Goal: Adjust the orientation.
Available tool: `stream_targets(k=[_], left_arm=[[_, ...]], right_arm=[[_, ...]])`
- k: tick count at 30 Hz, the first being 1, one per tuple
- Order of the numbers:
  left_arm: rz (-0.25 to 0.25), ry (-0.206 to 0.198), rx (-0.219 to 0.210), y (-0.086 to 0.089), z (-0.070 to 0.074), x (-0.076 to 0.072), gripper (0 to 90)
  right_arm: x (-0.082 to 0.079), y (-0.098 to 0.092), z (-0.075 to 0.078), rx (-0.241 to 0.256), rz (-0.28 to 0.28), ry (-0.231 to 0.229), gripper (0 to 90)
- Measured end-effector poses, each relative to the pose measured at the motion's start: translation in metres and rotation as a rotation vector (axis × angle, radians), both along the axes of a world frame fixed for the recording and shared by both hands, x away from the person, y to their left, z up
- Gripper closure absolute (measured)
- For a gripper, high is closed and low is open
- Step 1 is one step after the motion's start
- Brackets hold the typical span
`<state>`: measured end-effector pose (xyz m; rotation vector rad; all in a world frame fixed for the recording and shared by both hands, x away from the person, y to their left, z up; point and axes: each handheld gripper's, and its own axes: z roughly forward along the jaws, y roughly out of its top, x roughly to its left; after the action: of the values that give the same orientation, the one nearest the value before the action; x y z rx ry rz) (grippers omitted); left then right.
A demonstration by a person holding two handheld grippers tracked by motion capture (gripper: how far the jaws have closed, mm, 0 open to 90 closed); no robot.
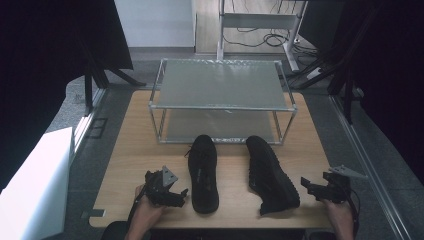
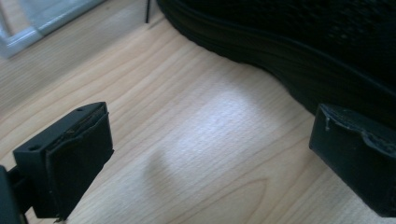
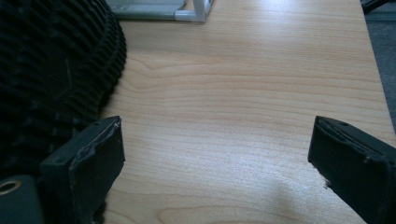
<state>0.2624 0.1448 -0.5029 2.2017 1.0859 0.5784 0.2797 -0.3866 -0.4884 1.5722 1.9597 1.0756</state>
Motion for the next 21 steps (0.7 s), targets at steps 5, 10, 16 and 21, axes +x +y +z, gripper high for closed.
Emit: stream_targets(k=[5,10,16,21], left_arm=[[0.014,0.002,-0.002,0.003,-0.001,0.001,0.0],[0.021,0.008,-0.004,0.004,-0.002,0.002,0.0],[0.045,0.020,-0.018,0.009,-0.003,0.003,0.0],[0.066,0.032,-0.039,0.013,-0.004,0.005,0.0]], right_arm=[[0.000,0.001,0.006,0.016,0.016,-0.012,3.6],[0.001,0.005,0.014,0.024,0.052,-0.009,4.2],[0.004,0.011,0.024,0.009,0.081,-0.015,2.2],[0.010,0.020,0.036,0.004,0.105,-0.016,0.0]])
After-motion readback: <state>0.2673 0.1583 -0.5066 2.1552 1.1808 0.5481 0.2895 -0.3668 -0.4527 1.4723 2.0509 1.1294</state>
